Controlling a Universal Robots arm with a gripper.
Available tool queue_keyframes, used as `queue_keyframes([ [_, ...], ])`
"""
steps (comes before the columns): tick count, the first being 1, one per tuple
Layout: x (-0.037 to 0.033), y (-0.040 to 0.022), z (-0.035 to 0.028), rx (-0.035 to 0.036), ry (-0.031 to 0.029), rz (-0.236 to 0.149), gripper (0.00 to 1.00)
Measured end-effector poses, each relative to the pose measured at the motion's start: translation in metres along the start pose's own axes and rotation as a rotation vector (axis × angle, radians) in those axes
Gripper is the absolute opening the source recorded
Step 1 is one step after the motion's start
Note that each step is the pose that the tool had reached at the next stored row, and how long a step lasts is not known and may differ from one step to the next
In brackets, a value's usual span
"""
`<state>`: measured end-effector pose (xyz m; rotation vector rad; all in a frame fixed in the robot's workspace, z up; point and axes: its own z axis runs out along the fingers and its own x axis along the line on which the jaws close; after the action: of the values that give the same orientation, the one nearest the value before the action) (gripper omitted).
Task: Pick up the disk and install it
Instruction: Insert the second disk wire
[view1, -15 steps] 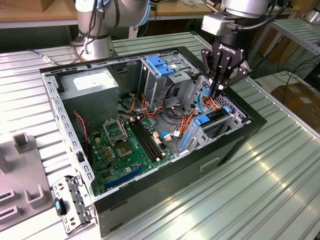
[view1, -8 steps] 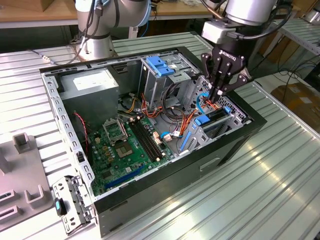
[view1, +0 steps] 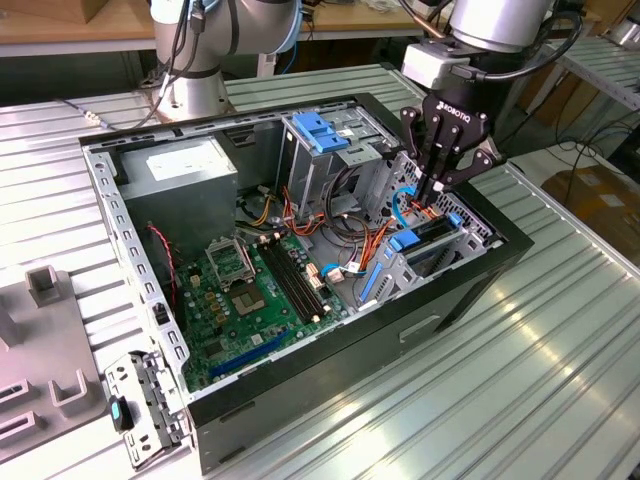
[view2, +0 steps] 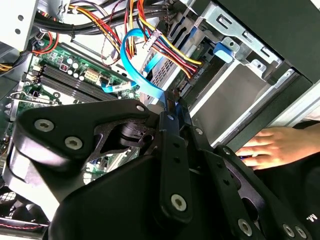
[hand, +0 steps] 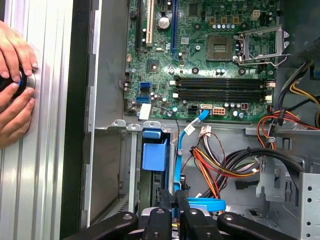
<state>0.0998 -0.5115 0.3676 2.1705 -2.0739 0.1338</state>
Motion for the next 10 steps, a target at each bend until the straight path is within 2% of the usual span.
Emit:
queue_keyframes([
  [8, 0.0001, 0.0008, 0.0001, 0.0000, -0.0003, 0.000, 0.16],
  [9, 0.0011, 0.0009, 0.0005, 0.0000, -0.0002, 0.000, 0.16],
  [10, 0.0054, 0.0017, 0.0019, 0.0000, -0.0013, 0.000, 0.16],
])
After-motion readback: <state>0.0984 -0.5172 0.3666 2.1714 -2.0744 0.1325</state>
